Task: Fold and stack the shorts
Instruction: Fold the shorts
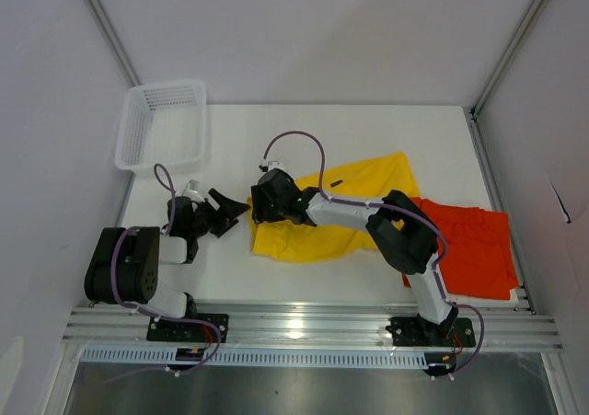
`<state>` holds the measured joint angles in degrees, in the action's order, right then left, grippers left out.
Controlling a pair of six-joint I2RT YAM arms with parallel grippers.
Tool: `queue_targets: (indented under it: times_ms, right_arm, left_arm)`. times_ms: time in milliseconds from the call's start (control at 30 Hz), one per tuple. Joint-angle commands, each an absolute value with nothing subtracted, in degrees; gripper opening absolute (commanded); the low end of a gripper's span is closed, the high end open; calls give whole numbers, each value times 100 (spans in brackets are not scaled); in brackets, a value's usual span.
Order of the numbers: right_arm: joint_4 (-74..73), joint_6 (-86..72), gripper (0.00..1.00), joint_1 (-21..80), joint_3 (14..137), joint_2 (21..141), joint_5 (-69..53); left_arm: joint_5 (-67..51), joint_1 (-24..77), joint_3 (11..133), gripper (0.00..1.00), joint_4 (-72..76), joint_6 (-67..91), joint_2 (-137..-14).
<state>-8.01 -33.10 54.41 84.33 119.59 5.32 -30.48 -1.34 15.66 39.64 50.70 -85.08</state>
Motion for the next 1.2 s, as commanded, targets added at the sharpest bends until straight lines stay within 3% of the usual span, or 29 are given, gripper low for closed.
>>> queue_targets:
  times_ms: [0, 67, 300, 733, 833, 867, 1000, 1067, 1167]
  right_arm:
    - [-510, -3515, 58, 5344, 8341, 11944, 476]
    - [-483, -3568, 59, 5326, 8420, 12041, 291]
    - [350, -3525, 87, 5309, 8025, 11752, -158]
    - [1397, -3190, 89, 5265, 6514, 10152, -484]
    - [1398, -3278, 75, 5160, 6188, 9888, -396]
    - [1389, -3331, 60, 5090, 6135, 9862, -361]
    - [1240, -3524, 30, 4852, 6126, 10063, -597]
    - [1213, -3551, 21, 4790, 6327, 10379, -948]
    - [1020, -3551, 16, 4772, 6687, 10827, -1204]
  left_arm:
    - [-2997, -62, 1494, 83, 4095, 4992, -8736]
    - [-3032, -62, 1433, 83, 4166, 4975, -8736]
    - [-3076, -70, 1380, 91, 4113, 4878, -8605]
    - [-3103, -62, 1380, 97, 3709, 4720, -8078]
    - [-3094, -62, 1327, 97, 3630, 4720, -7937]
    - [-3120, -62, 1301, 97, 3656, 4737, -7928]
    - [-3217, -62, 1134, 98, 3876, 4834, -7875]
    - [-3252, -62, 1108, 98, 3893, 4825, -7805]
    - [-3287, -62, 1037, 98, 3911, 4799, -7639]
